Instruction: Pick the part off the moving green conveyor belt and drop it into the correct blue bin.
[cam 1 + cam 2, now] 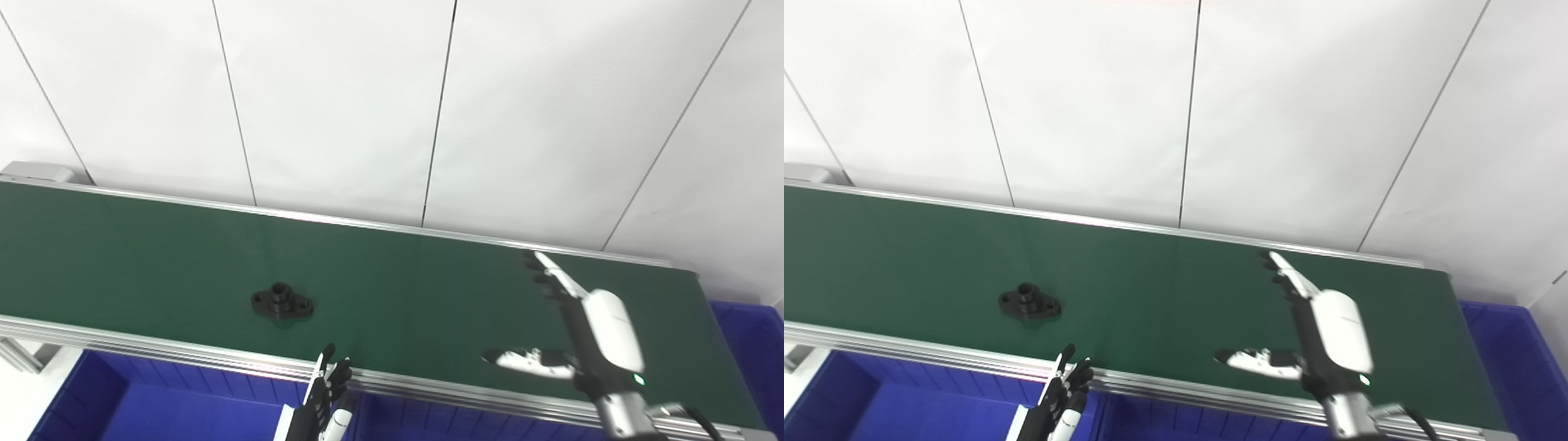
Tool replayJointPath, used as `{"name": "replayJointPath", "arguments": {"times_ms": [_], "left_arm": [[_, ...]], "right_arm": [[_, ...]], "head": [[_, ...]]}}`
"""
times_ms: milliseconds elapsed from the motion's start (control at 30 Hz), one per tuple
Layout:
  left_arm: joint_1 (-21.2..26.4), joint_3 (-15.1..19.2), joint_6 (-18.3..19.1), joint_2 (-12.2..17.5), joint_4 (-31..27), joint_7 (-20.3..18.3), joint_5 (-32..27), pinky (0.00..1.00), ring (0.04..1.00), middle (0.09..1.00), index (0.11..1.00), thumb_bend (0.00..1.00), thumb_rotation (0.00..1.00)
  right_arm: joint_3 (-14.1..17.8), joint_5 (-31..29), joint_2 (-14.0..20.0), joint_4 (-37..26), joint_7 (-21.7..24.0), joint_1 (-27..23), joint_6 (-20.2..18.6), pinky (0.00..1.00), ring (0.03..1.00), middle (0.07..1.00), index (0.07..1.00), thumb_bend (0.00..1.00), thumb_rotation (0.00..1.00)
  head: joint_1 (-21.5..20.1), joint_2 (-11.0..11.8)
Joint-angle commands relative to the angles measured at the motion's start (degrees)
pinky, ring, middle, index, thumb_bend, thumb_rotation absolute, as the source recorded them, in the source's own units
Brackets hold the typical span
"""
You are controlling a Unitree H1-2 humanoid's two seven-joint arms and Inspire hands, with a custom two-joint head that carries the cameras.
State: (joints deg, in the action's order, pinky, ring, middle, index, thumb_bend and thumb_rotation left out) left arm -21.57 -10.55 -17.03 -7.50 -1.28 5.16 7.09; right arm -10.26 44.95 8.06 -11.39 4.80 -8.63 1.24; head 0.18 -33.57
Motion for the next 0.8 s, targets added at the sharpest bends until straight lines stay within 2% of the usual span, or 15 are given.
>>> {"name": "replayJointPath", "arguments": {"times_ms": [0,167,233,367,533,600,767], "left_arm": [[-0.48,-3.52,-0.9,-4.42,-1.93,-0.46,-0.69,0.9,0.911,0.919,1.0,0.64,0.85],[-0.95,-4.48,-3.09,-4.27,-1.49,0.19,2.19,0.86,0.897,0.92,1.0,0.67,0.86],[-1.15,-4.78,-2.9,-4.42,-1.55,0.16,2.5,0.86,0.9,0.923,1.0,0.68,0.86],[-1.61,-5.11,-4.0,-4.48,-1.38,0.3,3.05,0.88,0.912,0.928,1.0,0.7,0.87],[-2.24,-5.74,-7.63,-4.5,-1.1,1.14,5.5,0.84,0.905,0.921,1.0,0.72,0.88],[-2.28,-6.08,-9.21,-4.22,-0.62,1.59,6.89,0.83,0.906,0.926,1.0,0.7,0.86],[-3.05,-6.69,-9.47,-4.23,-1.13,1.95,7.35,0.81,0.886,0.918,1.0,0.69,0.85]], "right_arm": [[-0.95,2.36,-0.5,-0.01,0.04,-3.14,-2.03,0.66,0.784,0.85,0.886,0.95,0.39],[-3.22,4.59,-2.04,2.83,0.66,-6.23,-4.53,0.62,0.753,0.828,0.873,0.96,0.4],[-4.36,5.49,-2.82,4.83,0.16,-7.49,-4.84,0.6,0.733,0.819,0.87,0.97,0.41],[-7.08,7.75,-4.28,8.87,-0.16,-10.07,-6.05,0.62,0.739,0.819,0.868,0.98,0.42],[-9.61,8.89,-5.16,14.78,-1.45,-13.31,-5.68,0.61,0.728,0.821,0.869,1.0,0.42],[-10.37,8.91,-5.74,17.15,-2.04,-14.49,-5.96,0.6,0.726,0.825,0.869,1.0,0.42],[-12.39,9.65,-7.25,21.15,-4.25,-15.58,-6.49,0.57,0.713,0.853,0.866,0.99,0.43]], "head": [[-0.05,-0.07],[-0.82,0.05],[-1.23,0.46],[-1.48,0.63],[-0.64,0.22],[-0.37,0.38],[0.13,-0.11]]}}
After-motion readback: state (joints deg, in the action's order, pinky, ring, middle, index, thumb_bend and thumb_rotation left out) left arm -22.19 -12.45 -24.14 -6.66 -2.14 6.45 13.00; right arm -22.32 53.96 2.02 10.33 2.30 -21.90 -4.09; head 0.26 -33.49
